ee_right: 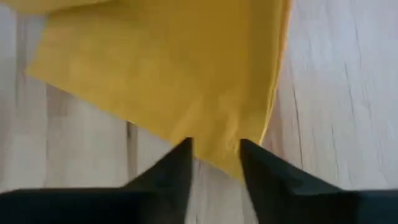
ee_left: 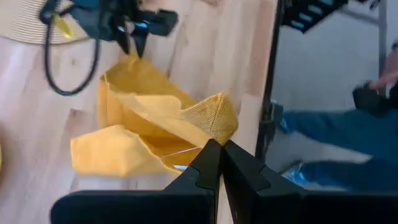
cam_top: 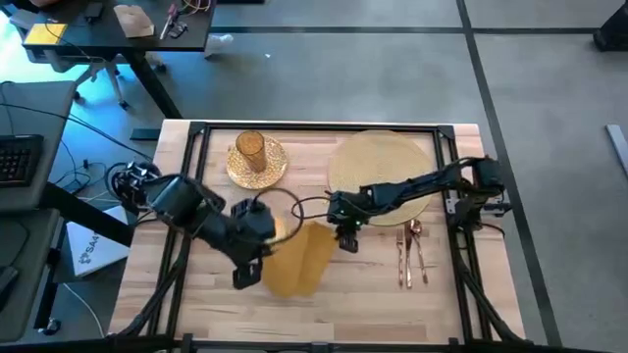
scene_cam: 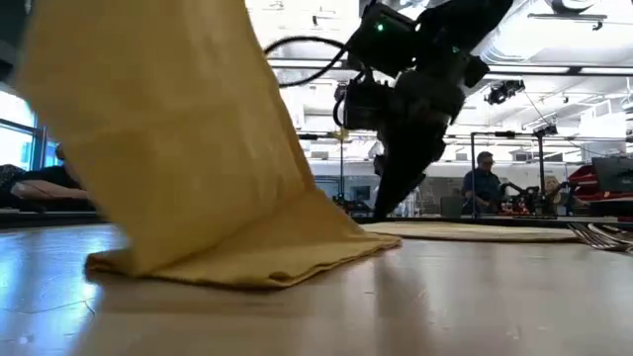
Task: Set table place
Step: Fold the yellow table napkin
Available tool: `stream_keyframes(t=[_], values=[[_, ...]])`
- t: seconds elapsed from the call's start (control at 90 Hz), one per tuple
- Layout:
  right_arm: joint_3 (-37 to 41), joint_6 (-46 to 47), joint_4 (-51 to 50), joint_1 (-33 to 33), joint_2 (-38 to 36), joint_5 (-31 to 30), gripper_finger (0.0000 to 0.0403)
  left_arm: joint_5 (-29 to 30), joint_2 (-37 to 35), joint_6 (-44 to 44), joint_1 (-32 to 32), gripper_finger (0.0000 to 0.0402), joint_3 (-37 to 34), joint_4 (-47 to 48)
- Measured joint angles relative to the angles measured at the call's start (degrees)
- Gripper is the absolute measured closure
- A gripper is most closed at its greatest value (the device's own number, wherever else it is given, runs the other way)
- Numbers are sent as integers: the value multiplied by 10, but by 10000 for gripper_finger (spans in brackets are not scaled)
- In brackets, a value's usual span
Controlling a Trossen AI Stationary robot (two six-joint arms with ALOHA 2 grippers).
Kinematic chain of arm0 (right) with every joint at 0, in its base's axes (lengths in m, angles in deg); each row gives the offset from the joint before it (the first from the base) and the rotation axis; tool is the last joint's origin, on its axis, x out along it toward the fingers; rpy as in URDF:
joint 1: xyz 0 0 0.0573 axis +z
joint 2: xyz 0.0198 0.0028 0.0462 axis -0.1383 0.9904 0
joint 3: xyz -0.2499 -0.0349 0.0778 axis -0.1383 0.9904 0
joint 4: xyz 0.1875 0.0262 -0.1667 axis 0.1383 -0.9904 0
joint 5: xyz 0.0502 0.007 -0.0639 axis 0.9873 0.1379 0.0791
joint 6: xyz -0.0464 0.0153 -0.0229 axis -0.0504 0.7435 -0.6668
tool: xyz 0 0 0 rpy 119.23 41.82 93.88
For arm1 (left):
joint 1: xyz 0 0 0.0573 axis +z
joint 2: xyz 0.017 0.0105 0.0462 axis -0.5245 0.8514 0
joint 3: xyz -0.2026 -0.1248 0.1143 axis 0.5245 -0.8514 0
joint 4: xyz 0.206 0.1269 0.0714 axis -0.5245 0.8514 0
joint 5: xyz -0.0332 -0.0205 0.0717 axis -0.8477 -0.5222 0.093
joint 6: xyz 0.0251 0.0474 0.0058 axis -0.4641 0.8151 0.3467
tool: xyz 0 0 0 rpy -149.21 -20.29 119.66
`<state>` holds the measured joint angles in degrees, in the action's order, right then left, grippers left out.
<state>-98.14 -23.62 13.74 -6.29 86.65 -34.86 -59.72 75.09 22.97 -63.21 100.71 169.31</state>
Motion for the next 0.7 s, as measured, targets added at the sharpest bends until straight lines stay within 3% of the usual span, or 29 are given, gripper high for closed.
stream_keyframes(t=[0.167,0.322,0.467,0.7], values=[[0,-45,77,11,11,-52,152,-51,26,22,-34,401,0,-2],[-1,-89,135,13,38,-50,140,-74,44,13,-50,401,0,-6],[-1,-90,139,14,70,-36,181,-58,48,-18,-56,401,0,-6],[-1,-13,97,22,62,-31,329,-41,45,-58,-60,401,0,-4]])
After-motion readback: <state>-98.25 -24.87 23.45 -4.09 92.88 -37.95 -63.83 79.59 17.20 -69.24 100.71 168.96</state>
